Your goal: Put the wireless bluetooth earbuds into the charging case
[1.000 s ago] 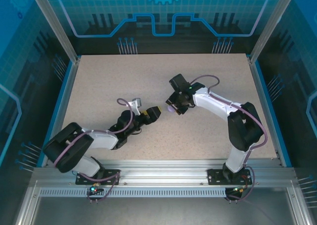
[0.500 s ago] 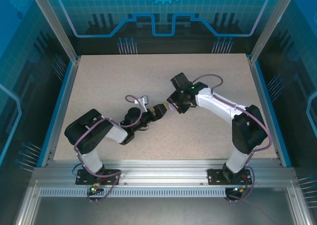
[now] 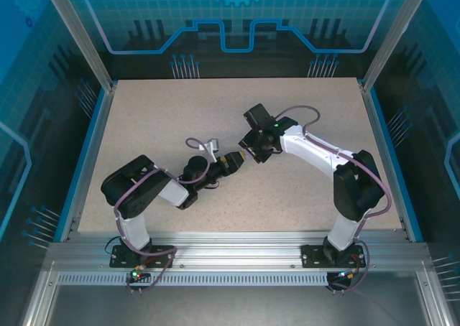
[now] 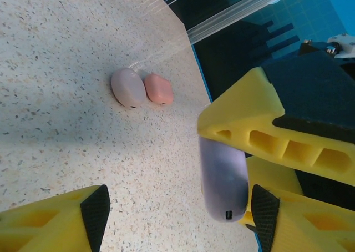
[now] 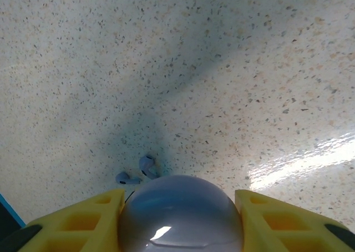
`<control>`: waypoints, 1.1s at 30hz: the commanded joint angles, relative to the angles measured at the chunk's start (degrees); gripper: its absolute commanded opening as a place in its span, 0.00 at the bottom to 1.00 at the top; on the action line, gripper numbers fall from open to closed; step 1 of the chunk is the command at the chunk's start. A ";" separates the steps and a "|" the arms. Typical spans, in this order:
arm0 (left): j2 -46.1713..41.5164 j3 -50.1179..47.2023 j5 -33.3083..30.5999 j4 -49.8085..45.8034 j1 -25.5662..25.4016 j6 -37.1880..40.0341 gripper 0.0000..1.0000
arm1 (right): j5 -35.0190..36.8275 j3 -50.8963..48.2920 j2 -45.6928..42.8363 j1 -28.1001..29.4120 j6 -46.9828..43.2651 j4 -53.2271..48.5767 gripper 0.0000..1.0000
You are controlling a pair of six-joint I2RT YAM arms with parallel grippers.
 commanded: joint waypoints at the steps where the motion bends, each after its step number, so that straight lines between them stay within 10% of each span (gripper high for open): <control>1: 1.39 1.98 0.81 3.25 -0.65 -0.21 0.67 | 0.01 2.01 1.10 1.35 0.83 -0.90 0.46; 33: 2.96 2.99 -2.48 5.54 -0.93 -0.45 0.26 | -0.72 1.73 1.78 2.48 1.12 0.06 0.45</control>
